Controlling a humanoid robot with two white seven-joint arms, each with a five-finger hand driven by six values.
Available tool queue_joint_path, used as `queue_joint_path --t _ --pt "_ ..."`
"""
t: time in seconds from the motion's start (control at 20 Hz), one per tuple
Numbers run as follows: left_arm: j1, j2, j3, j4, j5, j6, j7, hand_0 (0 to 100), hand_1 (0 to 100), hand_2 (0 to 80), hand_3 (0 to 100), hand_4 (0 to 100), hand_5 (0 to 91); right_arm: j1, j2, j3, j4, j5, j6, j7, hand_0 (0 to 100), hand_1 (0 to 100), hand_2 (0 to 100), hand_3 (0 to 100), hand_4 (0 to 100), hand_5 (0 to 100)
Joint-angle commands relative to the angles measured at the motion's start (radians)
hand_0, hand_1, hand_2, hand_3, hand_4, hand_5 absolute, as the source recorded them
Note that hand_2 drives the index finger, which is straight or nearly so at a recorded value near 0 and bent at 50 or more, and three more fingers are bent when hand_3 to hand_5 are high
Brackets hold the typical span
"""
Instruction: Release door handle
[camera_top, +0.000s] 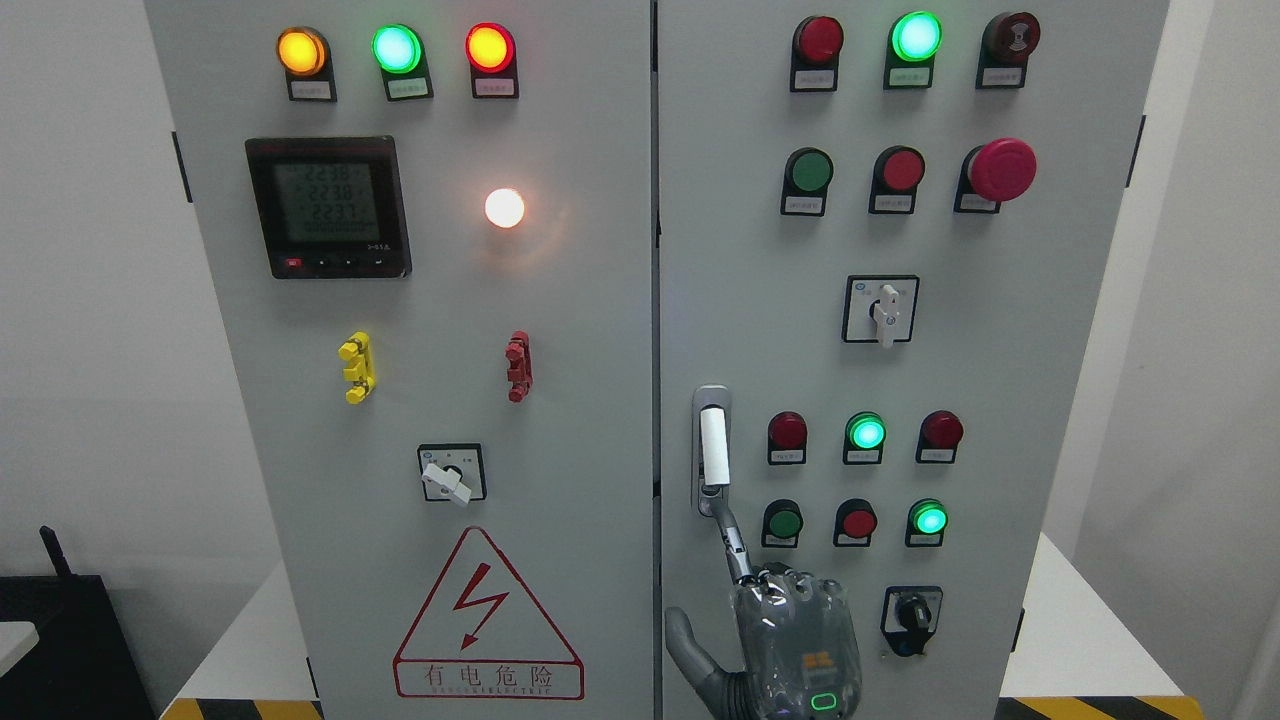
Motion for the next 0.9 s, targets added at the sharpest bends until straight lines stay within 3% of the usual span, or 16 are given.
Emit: queue_joint_path --t 0.0,0.25,0.4,0.55,0.65,0.85 --pt "0.000 0.000 0.011 0.017 0.000 0.001 0.000 12 39 0.0 0 0 0.0 0.022 0.000 0.003 -0.030 0.000 -0.024 -0.014 36 30 0 100 96 100" --pt "0.000 0.000 0.011 0.017 0.000 -0.001 0.000 12 39 0.0 0 0 0.0 0.057 0.001 -0.005 -0.045 -0.002 -0.076 -0.040 40 31 3 100 94 98" --pt "0.000 0.000 0.011 0.017 0.000 0.001 0.000 12 39 0.0 0 0 0.0 0.057 0.001 -0.005 -0.060 -0.011 -0.079 -0.048 44 30 11 100 90 94" --pt "0.000 0.000 0.011 0.017 0.000 0.001 0.000 12 39 0.0 0 0 0.0 0.059 -0.002 -0.005 -0.080 -0.068 -0.079 -0.048 47 29 26 92 84 85" --pt "0.000 0.000 0.011 0.017 0.000 0.001 0.000 12 39 0.0 0 0 0.0 0.059 -0.005 -0.006 -0.091 -0.073 -0.085 -0.046 49 26 46 86 77 76" --pt "0.000 0.000 0.011 0.017 0.000 0.001 0.000 12 39 0.0 0 0 0.0 0.054 0.000 -0.019 -0.100 -0.074 -0.117 -0.046 52 18 62 82 69 66"
